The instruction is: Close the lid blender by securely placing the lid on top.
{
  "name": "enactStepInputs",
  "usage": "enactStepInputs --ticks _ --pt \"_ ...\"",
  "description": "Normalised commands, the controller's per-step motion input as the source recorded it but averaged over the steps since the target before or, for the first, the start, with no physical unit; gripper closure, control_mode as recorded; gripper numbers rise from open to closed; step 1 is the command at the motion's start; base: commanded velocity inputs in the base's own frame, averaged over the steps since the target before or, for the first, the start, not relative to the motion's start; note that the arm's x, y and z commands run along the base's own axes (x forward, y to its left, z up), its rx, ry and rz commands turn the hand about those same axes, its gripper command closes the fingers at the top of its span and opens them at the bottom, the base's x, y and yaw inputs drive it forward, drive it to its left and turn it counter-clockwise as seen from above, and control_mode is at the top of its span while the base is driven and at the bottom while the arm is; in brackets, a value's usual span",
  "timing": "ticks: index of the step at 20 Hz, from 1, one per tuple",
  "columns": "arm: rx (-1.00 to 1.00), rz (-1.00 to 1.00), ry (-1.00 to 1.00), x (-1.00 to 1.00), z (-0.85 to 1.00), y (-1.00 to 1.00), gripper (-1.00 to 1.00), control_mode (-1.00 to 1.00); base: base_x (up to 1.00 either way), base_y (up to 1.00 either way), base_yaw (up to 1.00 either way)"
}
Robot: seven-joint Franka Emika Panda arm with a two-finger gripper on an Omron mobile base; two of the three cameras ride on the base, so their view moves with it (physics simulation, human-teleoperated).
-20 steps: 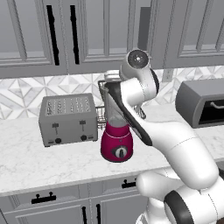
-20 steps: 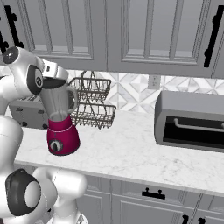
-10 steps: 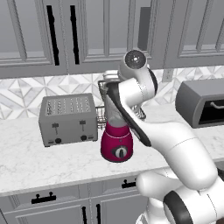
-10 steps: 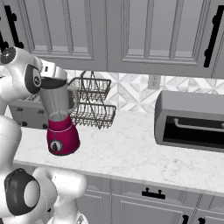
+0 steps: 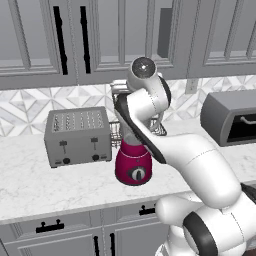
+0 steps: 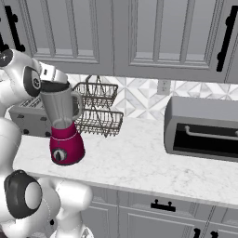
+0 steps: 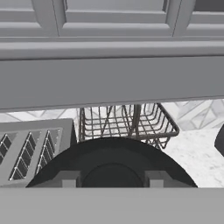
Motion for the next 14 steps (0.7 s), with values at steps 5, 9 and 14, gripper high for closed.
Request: enactStepInputs --ticks 5,9,14 --pt "0.00 0.00 0.00 0.13 -0.03 0.00 1.00 -1.00 0.00 0.00 0.00" --pt "0.00 0.00 0.00 0.00 -0.12 0.00 1.00 -1.00 0.00 0.00 0.00" --pt "0.00 0.00 -0.01 0.00 -0.28 0.00 1.00 -1.00 0.00 0.00 0.00"
